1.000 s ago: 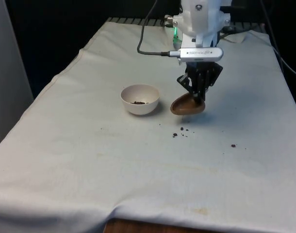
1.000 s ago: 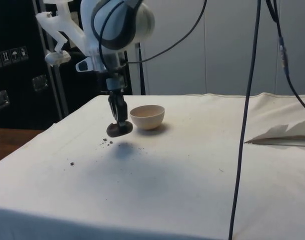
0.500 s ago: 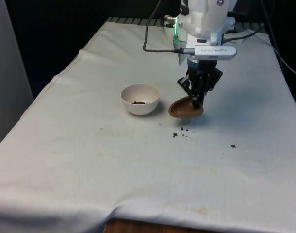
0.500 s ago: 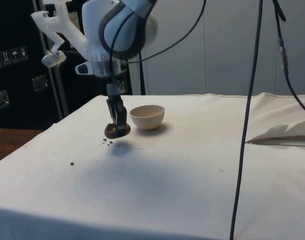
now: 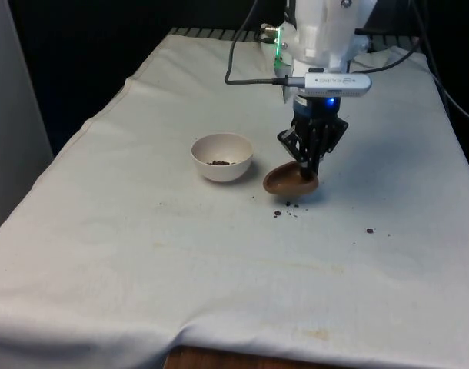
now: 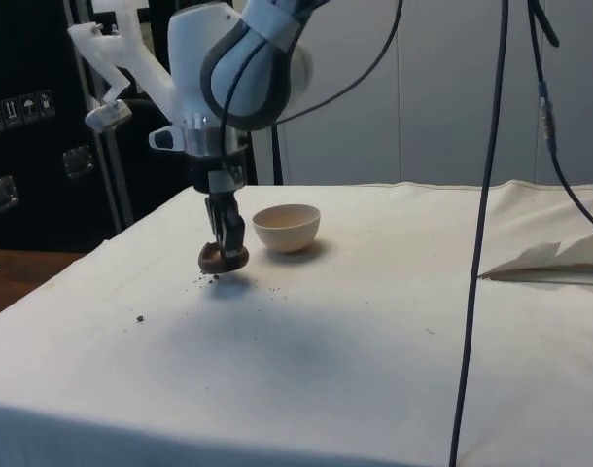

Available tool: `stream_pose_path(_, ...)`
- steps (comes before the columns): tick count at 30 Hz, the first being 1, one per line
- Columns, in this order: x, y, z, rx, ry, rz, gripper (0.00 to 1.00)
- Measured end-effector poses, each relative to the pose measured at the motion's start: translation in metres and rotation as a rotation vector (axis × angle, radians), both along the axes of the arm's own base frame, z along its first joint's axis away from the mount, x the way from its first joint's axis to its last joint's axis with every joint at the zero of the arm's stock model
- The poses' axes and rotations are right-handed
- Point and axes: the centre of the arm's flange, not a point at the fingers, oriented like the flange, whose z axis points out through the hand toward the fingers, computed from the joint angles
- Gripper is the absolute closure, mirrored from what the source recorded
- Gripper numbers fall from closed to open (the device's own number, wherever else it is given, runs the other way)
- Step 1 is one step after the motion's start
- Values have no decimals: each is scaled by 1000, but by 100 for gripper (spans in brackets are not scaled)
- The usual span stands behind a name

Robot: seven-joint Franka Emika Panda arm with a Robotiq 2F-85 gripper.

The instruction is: Pour the coffee beans from the cup into the bowl.

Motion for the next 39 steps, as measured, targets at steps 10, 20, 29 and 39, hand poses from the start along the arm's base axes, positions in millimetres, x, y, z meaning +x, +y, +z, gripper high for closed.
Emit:
stream_pose_path(10,-1,-6,-4,12,-11,6,100)
stream_pose_path(20,-1,-5,-13,30,-13,11,99)
stream_pose_path(29,-1,-5,-13,33,-14,11,56)
stream_pose_path(39,0,-4,-12,34,-16,11,0)
